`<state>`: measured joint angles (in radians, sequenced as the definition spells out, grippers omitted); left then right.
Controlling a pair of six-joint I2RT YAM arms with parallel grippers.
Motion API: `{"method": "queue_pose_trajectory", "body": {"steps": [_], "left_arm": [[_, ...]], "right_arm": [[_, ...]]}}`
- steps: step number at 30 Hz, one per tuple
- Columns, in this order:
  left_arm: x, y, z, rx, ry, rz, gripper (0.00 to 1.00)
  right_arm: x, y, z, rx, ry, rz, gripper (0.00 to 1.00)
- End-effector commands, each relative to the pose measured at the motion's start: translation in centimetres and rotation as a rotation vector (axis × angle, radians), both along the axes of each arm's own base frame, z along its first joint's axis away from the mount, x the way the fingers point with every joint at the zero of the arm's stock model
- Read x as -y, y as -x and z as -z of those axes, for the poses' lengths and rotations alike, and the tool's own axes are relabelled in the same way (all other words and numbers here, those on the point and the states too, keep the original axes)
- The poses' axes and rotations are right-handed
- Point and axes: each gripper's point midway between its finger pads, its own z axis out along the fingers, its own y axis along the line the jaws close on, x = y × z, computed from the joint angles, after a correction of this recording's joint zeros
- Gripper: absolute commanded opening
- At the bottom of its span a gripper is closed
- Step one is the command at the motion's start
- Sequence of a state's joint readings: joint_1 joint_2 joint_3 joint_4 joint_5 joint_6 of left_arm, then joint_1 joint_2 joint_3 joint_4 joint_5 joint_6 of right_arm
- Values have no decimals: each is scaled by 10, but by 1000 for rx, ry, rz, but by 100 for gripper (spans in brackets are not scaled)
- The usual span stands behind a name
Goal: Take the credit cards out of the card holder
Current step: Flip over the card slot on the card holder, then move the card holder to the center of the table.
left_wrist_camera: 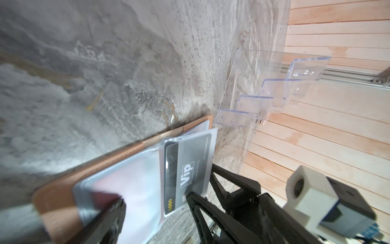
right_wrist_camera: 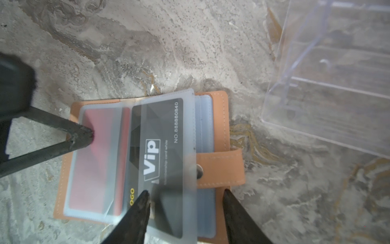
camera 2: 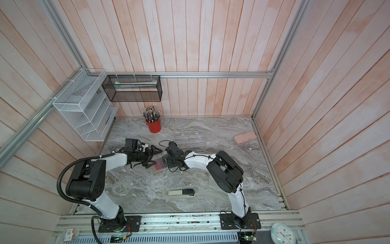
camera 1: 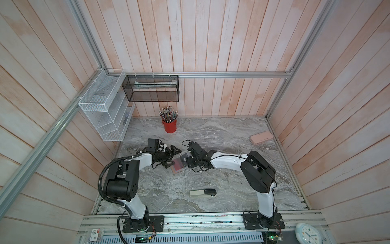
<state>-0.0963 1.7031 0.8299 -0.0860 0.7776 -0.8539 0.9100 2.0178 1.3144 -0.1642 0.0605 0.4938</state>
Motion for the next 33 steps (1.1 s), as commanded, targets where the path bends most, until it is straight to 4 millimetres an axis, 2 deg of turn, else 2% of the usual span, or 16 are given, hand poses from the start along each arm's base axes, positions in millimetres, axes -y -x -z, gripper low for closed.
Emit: {"method": "queue_pose_trajectory", "body": {"steps": [1, 6, 11, 17, 23, 27, 33], "left_arm": [[-4, 5, 17, -24, -27, 2, 100], [-4, 4, 21, -31, -28, 3, 100], [-3, 9, 29, -53, -3, -4, 100], [-6, 10, 29, -55, 0, -12, 100], [-12, 11, 32, -66, -5, -22, 100], [-15, 13, 34, -71, -3, -27, 100], [-16, 14, 33, -72, 2, -26, 100]], "right_arm": [[-9, 0, -10, -8, -18, -10, 57], [0, -11, -9, 63, 88, 49, 59], [4, -13, -11, 110, 152, 76, 60], [-1, -8, -19, 130, 96, 74, 60], [-5, -4, -4, 91, 104, 65, 60], [-12, 1, -2, 97, 100, 54, 61], [-17, 3, 6, 126, 172, 41, 67]]}}
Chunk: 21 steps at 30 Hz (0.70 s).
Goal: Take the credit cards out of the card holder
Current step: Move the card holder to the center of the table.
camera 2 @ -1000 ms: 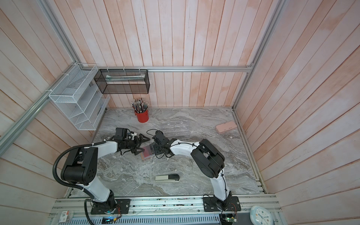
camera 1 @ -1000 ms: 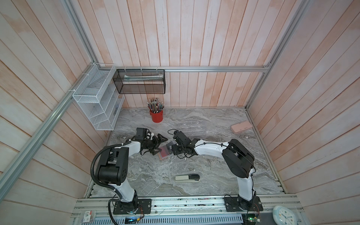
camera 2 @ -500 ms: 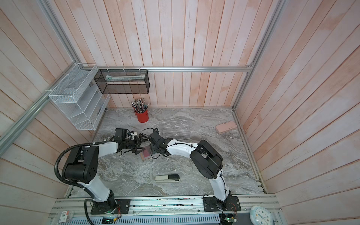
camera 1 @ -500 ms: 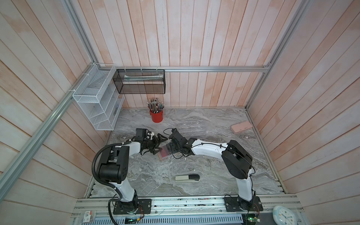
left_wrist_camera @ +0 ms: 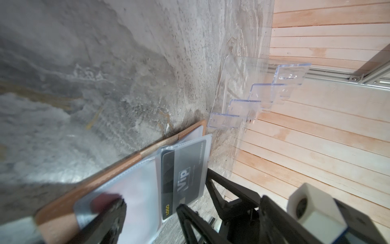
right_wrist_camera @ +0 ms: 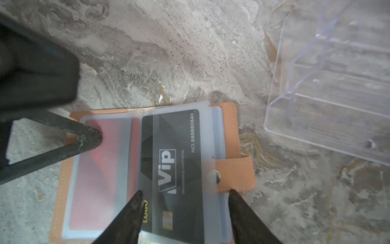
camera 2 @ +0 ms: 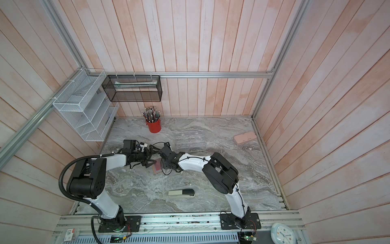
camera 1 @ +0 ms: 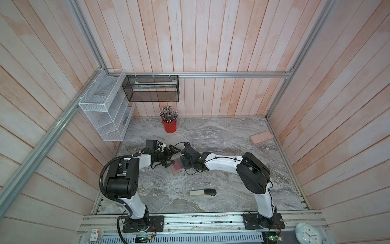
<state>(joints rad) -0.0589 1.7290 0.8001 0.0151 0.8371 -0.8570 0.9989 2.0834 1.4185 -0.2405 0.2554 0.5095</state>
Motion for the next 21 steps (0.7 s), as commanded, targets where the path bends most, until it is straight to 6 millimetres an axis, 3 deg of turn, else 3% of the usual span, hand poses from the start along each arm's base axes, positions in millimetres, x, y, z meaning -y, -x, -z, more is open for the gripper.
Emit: {"method": "queue_pose_trajectory", "body": {"steps": [1, 10, 15, 21], "left_arm": [[-9, 21, 33, -115, -49, -20, 100], [-12, 23, 34, -113, -51, -23, 100], [-14, 23, 35, -112, -50, -28, 100], [-17, 23, 36, -112, -50, -31, 100]], "right_arm": [[-1, 0, 6, 28, 64, 7, 68], [-3, -3, 8, 58, 136, 14, 69], [6, -9, 7, 111, 231, 55, 69], [-3, -5, 7, 127, 241, 29, 71]]}}
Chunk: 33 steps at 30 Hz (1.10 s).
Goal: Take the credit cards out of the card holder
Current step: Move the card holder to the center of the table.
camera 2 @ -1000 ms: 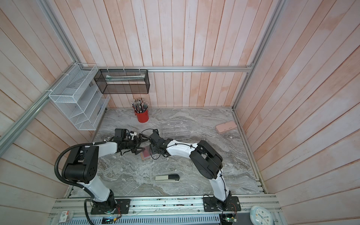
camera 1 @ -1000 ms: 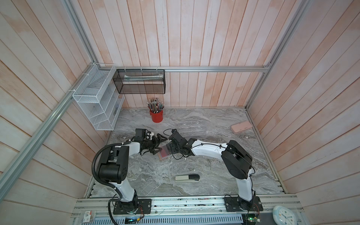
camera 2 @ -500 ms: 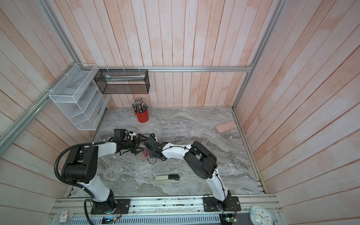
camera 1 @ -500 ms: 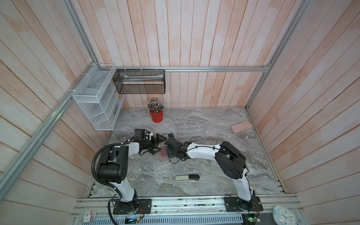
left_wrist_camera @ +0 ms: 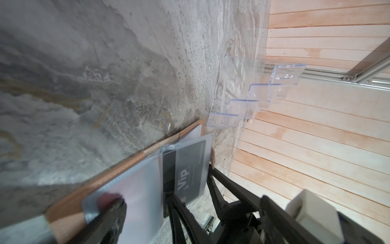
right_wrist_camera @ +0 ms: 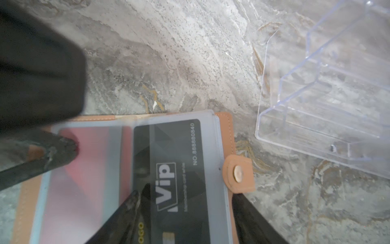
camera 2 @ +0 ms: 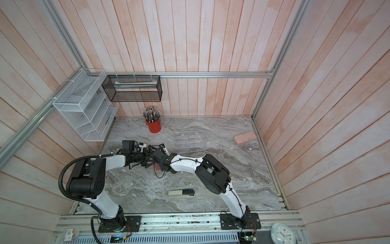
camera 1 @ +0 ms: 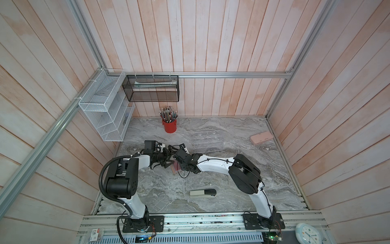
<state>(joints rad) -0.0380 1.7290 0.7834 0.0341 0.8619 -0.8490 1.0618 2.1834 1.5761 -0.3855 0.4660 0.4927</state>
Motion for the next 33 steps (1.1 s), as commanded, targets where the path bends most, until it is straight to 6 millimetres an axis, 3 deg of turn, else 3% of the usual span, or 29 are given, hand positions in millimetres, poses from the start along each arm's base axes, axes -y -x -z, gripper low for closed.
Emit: {"method": "queue_pose_trajectory", "body": {"steps": [1, 13, 16, 21, 33], "left_arm": [[-12, 21, 35, -119, -67, -29, 100], [-14, 23, 39, -125, -69, -31, 100], [-14, 22, 38, -124, -68, -30, 100], [-15, 22, 38, -123, -69, -31, 100], [-16, 23, 39, -129, -73, -33, 100]], "right_arm": [[2, 1, 8, 10, 71, -6, 71], [-4, 3, 11, 29, 115, -32, 71], [-4, 4, 19, 13, 139, -36, 71], [6, 3, 23, 21, 181, -13, 71], [27, -5, 8, 33, 150, 35, 70]]}}
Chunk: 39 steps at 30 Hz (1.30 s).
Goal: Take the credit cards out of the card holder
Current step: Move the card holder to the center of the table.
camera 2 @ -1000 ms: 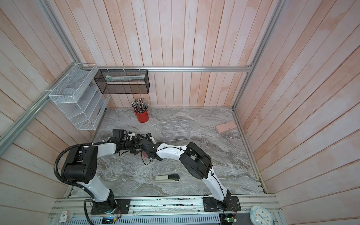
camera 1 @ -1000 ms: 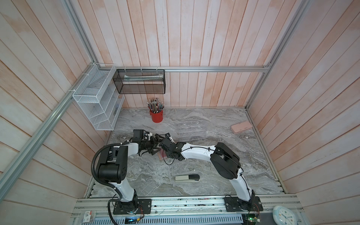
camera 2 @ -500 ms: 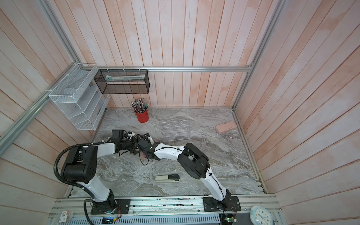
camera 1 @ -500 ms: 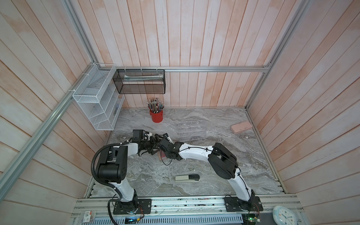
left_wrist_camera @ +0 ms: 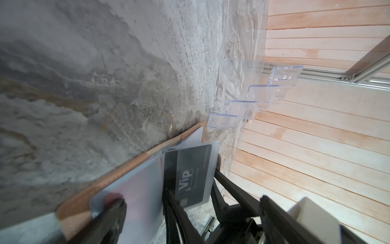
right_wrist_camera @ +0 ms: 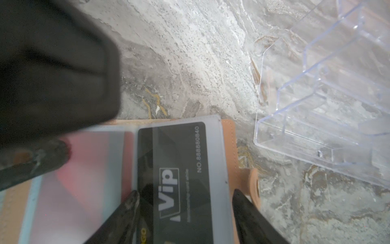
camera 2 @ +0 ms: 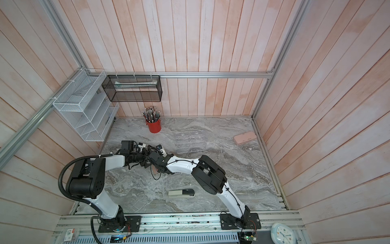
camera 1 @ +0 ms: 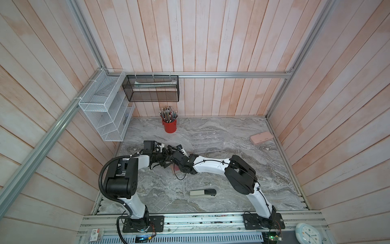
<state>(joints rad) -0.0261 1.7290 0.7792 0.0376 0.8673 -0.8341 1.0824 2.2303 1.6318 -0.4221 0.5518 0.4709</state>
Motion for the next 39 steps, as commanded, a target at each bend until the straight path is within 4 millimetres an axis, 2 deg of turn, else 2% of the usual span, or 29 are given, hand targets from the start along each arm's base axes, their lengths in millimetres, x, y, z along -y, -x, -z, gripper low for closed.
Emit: {"method": "queue_pose_trajectory", "body": {"steps": [1, 11, 19, 23, 29, 34, 39], "left_arm": [[-12, 24, 39, -140, -72, -33, 100], [-14, 21, 34, -130, -89, -27, 100], [-16, 22, 34, -126, -135, 5, 99], [-17, 27, 35, -127, -172, 37, 96], [-17, 30, 37, -132, -186, 52, 95], [-13, 24, 27, -113, -190, 55, 93], [0, 15, 10, -81, -192, 79, 93]], "right_arm": [[30, -2, 5, -23, 65, 34, 70], [24, -2, -5, -57, -19, 1, 70], [14, 7, -14, -119, -170, -62, 70], [19, 5, -19, -139, -219, -52, 70], [27, 4, -14, -186, -293, -40, 70], [39, 2, -16, -217, -358, -30, 70], [34, 7, -24, -246, -426, -85, 70]]}}
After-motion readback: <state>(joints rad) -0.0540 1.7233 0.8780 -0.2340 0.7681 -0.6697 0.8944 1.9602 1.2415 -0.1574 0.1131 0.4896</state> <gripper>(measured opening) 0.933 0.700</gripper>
